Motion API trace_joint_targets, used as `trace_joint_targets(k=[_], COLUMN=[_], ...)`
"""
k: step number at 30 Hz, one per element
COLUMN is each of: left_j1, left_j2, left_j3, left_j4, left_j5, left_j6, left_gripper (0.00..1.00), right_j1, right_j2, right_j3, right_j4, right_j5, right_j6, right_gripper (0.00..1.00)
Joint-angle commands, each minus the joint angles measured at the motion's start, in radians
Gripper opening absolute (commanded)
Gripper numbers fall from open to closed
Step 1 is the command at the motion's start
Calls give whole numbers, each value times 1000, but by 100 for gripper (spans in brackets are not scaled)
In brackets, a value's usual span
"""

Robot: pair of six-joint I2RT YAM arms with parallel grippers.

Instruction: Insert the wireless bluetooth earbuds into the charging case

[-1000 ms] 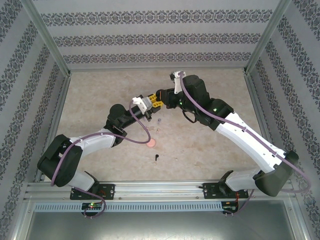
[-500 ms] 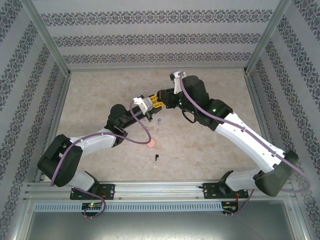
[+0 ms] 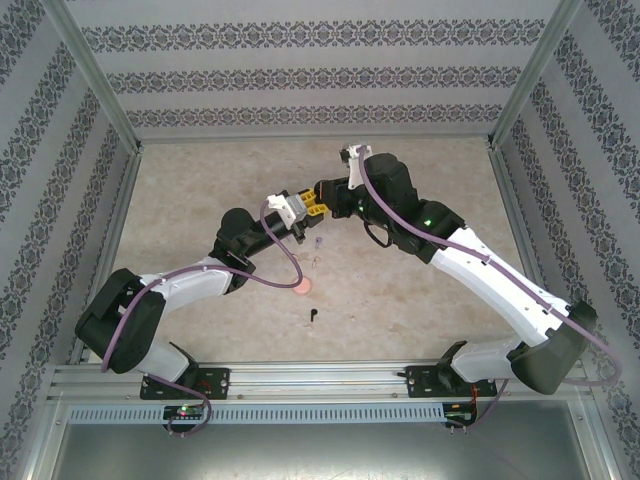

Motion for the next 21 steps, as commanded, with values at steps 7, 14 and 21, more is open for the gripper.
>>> trace_joint_targets(k=[7, 14, 21], left_j1=[-29, -32, -34], left_j2=[-18, -15, -13], left_j3=[55, 63, 59], left_j4=[43, 35, 29], left_j5=[33, 29, 2], left_j6=[-13, -14, -20], left_gripper=[0, 0, 0], right_j1=[53, 96, 97], right_j2=[14, 29, 56], right_j3=[-31, -26, -32], right_j4=[-28, -51, -70], right_j5=[26, 40, -5], right_j6=[-150, -234, -226], right_gripper=[18, 17, 17])
